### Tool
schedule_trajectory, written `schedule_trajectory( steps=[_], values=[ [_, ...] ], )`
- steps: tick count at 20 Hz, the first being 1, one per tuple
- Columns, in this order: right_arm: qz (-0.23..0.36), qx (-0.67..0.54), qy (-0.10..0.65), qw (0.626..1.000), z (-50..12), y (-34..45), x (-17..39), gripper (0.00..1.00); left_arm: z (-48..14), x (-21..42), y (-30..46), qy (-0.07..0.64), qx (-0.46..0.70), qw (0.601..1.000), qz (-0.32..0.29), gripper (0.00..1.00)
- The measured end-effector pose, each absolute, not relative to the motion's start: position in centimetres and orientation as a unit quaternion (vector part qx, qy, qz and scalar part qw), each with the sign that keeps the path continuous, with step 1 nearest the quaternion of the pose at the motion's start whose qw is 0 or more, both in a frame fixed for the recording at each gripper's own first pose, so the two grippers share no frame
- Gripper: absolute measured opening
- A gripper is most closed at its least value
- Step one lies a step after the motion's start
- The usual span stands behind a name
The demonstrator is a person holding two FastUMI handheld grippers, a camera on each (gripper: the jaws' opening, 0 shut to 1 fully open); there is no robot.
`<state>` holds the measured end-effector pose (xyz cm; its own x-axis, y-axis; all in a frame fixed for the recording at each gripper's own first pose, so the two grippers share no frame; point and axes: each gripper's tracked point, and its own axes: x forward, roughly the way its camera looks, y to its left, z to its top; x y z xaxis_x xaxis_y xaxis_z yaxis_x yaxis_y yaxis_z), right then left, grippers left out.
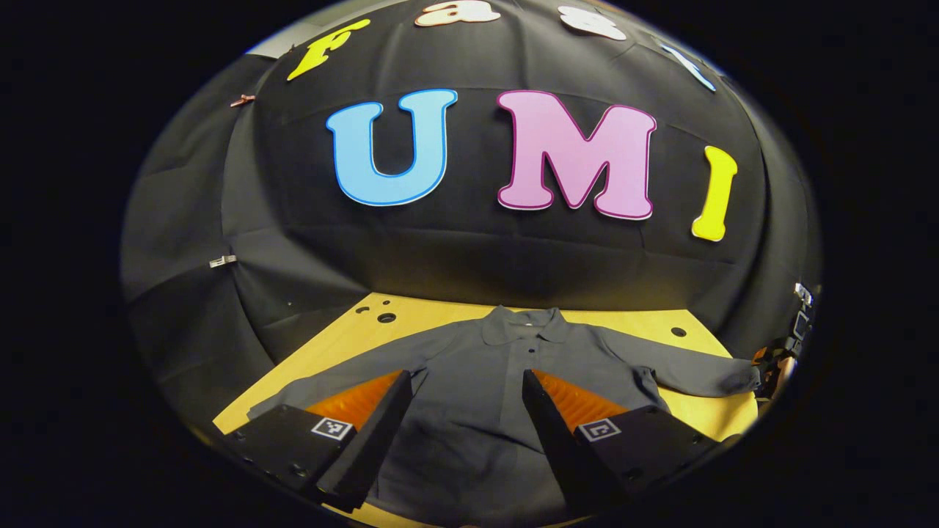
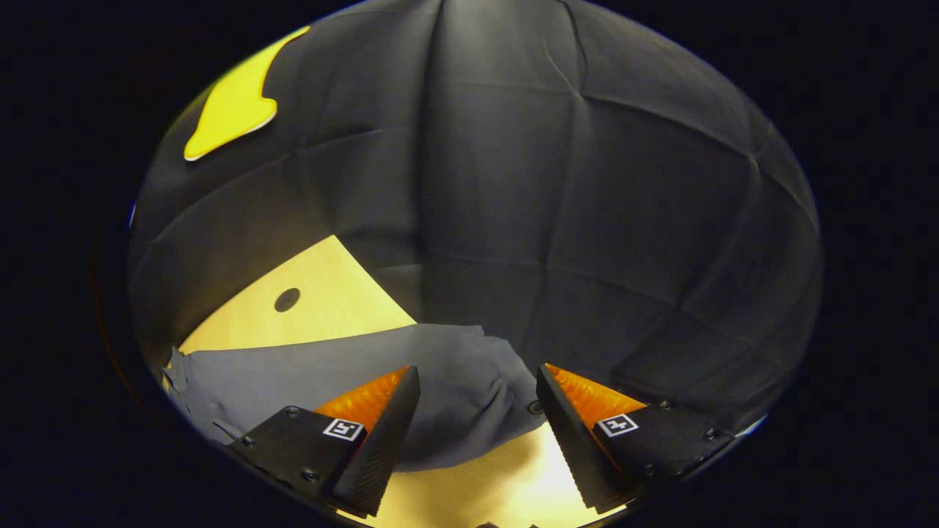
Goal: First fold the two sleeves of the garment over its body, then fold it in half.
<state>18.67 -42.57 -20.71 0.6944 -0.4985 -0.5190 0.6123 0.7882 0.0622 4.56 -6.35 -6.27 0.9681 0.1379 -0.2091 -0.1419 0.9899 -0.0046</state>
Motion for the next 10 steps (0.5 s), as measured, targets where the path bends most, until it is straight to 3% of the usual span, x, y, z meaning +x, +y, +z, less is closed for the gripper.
schedule_trajectory(
  steps=[6,10],
  values=[
    [-0.306,0.139,0.3,0.893,-25.6,-44.0,19.4,0.99,-6.3,4.9,-8.7,0.112,0.004,0.993,0.038,0.96],
    [-0.304,0.136,0.297,0.895,-25.2,-43.8,19.2,0.99,-5.8,5.3,-11.0,0.102,0.006,0.995,0.005,0.96]
  ],
)
